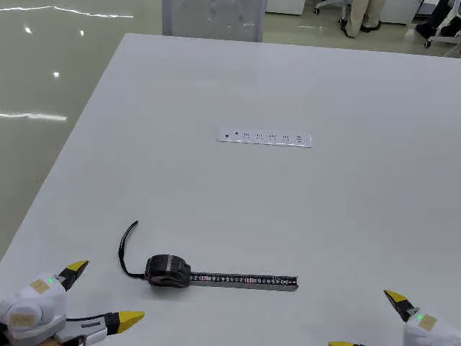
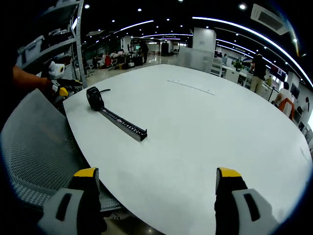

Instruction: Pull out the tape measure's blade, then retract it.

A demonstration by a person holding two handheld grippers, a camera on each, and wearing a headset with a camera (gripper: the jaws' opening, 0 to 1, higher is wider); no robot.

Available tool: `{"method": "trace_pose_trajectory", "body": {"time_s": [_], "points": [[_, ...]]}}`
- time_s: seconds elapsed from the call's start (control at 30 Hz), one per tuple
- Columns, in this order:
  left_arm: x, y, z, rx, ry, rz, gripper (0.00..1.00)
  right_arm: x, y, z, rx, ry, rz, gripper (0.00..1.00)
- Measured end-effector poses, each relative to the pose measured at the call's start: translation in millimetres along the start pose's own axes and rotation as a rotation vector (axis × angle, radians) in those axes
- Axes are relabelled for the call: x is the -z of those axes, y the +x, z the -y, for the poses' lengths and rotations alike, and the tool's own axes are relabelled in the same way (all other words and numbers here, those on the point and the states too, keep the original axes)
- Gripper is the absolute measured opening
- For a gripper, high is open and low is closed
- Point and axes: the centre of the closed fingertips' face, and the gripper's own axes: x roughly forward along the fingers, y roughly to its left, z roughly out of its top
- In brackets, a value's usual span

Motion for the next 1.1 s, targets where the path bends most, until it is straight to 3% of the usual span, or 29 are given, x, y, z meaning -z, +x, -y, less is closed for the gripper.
{"method": "trace_pose_trajectory", "body": {"time_s": [0.03, 0.2, 0.33, 0.47, 0.7, 0.8, 1.1], "points": [[-1.5, 0.2, 0.2, 0.002, 0.005, 0.004, 1.00, -3.2, -3.8, 1.6, 0.000, 0.013, 0.022, 1.00], [-3.2, 1.4, 3.9, 0.003, -0.004, 0.009, 1.00, -2.1, -13.0, 4.0, 0.008, 0.031, 0.031, 1.00], [-4.9, -2.4, 9.3, 0.023, 0.010, -0.003, 1.00, -0.7, -15.3, -2.4, 0.010, -0.018, 0.028, 1.00], [-10.3, -8.1, 4.5, 0.008, 0.017, 0.000, 1.00, -4.8, -15.0, -6.6, 0.003, -0.020, 0.060, 1.00], [-11.7, -13.3, 2.2, -0.003, 0.030, -0.006, 1.00, -5.6, -8.0, -10.7, 0.002, -0.013, 0.052, 1.00], [-5.7, -13.9, -1.7, -0.024, 0.048, -0.045, 1.00, -4.7, -7.3, -11.6, -0.007, -0.008, 0.053, 1.00], [-11.0, -15.5, 6.4, -0.015, 0.014, -0.014, 1.00, 0.5, -17.2, -9.4, -0.012, -0.025, 0.045, 1.00]]}}
